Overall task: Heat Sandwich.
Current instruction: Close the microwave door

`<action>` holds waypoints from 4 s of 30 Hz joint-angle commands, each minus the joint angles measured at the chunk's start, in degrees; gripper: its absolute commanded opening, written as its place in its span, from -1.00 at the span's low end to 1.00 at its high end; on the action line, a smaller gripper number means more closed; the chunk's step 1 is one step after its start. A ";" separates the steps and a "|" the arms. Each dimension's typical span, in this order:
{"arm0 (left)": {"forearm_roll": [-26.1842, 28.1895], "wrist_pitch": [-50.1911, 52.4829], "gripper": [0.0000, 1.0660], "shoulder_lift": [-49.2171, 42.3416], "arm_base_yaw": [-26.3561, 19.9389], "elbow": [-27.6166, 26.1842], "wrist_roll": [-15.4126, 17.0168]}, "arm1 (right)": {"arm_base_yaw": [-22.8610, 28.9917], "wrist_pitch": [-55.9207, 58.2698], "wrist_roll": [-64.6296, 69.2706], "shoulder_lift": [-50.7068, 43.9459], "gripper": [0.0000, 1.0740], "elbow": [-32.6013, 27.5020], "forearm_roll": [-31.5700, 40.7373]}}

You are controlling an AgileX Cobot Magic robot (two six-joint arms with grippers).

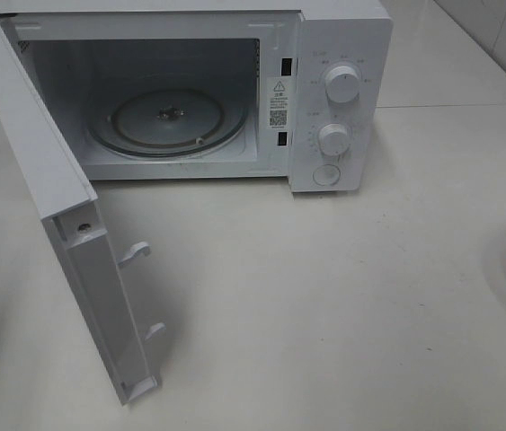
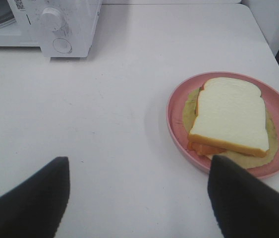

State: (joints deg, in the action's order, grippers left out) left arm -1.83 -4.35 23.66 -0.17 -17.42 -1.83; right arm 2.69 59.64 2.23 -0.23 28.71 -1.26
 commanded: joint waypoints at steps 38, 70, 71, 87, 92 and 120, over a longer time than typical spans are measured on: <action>-19.37 41.14 -1.00 43.09 0.00 0.23 20.68 | 0.17 -0.23 0.52 -1.49 0.38 0.06 -0.52; 1.20 51.22 -1.00 55.86 21.03 0.17 -0.63 | 0.17 -0.23 0.52 -1.49 0.38 0.06 -0.52; 3.04 51.22 -1.00 55.86 21.89 0.17 -2.01 | 0.17 -0.23 0.52 -1.49 0.38 0.06 -0.52; 16.50 52.54 -1.00 64.52 34.26 -7.73 -9.40 | 0.17 -0.23 0.52 -1.49 0.38 0.06 -0.52; 21.60 52.54 -1.00 68.35 37.30 -12.43 -13.01 | 0.17 -0.23 0.52 -1.49 0.38 0.06 -0.52; 46.93 50.25 -1.00 82.85 47.56 -35.64 -58.90 | 0.17 -0.23 0.52 -1.49 0.38 0.06 -0.52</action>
State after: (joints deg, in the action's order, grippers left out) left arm 43.83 46.07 106.46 47.04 -52.37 -58.50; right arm 2.69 59.64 2.23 -0.23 28.71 -1.49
